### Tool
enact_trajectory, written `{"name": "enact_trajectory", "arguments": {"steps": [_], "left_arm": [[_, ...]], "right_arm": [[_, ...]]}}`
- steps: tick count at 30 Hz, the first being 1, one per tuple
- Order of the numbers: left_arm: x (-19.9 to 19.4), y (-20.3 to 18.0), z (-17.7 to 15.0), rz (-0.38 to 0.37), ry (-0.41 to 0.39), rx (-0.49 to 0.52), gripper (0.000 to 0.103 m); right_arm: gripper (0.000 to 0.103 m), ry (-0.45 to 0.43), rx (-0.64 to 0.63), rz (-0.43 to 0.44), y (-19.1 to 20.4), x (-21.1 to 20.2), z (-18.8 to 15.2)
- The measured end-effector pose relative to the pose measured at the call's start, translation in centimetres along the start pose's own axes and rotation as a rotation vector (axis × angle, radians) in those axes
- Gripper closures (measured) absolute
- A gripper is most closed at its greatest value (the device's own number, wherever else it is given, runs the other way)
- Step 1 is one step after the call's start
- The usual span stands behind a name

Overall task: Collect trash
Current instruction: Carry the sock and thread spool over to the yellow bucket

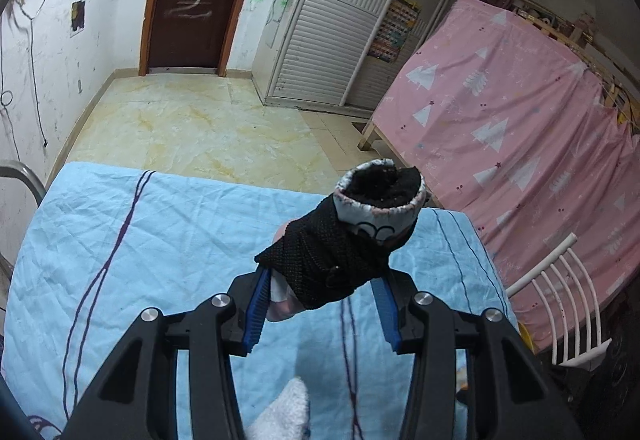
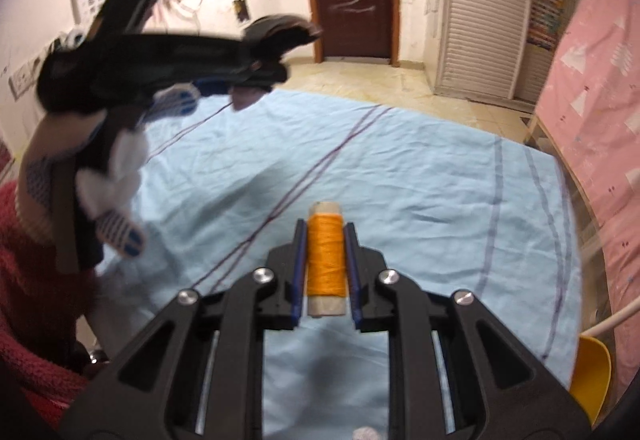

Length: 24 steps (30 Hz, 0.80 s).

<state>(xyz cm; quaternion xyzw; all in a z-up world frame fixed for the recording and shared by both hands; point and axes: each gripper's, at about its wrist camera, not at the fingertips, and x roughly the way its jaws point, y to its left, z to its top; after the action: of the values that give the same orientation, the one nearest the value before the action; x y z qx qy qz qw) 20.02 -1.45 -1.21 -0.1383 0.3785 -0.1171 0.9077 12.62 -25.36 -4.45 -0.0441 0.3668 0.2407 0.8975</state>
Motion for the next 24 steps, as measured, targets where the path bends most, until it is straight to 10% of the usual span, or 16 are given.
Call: {"name": "enact_trajectory", "arguments": {"steps": [24], "left_arm": [[-0.3, -19.6, -5.0, -0.13, 0.033, 0.303, 0.065]], "right_arm": [[0.086, -0.191, 0.318, -0.295, -18.3, -11.9, -7.7]]}}
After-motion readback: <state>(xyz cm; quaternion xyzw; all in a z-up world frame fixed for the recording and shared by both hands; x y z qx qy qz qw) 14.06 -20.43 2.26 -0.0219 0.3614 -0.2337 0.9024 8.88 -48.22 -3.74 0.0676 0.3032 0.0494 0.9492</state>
